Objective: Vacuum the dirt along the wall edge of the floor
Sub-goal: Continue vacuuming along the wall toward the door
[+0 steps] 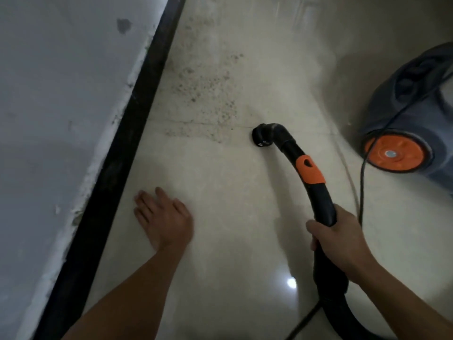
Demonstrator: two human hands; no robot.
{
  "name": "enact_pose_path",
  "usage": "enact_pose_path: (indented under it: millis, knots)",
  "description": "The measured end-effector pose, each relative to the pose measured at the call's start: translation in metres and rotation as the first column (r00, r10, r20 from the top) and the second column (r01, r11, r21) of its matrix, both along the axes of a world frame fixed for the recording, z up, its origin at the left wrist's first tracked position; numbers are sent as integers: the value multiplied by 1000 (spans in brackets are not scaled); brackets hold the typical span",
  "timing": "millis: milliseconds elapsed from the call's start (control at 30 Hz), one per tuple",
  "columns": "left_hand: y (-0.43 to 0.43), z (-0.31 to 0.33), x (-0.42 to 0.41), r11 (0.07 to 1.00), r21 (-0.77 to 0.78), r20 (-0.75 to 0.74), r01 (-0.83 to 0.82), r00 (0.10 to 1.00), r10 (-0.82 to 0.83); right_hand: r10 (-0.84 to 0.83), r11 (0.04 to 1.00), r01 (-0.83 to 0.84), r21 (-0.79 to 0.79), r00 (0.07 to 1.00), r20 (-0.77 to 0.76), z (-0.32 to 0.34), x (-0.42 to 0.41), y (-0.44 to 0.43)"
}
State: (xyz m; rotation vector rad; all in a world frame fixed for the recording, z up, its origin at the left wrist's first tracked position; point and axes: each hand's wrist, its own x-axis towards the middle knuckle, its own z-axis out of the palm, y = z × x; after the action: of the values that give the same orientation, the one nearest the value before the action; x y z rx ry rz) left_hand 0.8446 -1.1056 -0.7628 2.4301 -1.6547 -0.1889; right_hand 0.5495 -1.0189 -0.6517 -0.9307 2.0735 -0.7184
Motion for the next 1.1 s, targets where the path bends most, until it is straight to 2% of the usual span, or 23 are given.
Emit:
enact_pose_path:
  millis: [233, 567, 833, 967, 1100]
  knots:
    - [-1, 4, -1, 999, 40, 14, -7, 1000, 7, 193, 980, -195, 45, 980, 43, -5, 51, -54]
    - [-4, 10, -2, 996, 90, -13, -4, 1000, 6, 420, 907, -421, 3, 906, 59, -10, 113, -140]
    - [-3, 7, -1, 996, 87, -18, 10, 1000, -9, 496, 867, -497, 22, 867, 41, 0, 128, -164]
    - [-2, 7, -1, 996, 93, -24, 6, 1000, -4, 451, 888, -454, 71, 891, 56, 13, 92, -125]
    - [-2, 7, 0, 995, 101, -37, 11, 999, -8, 285, 952, -273, 137, 956, -71, 23, 38, -58]
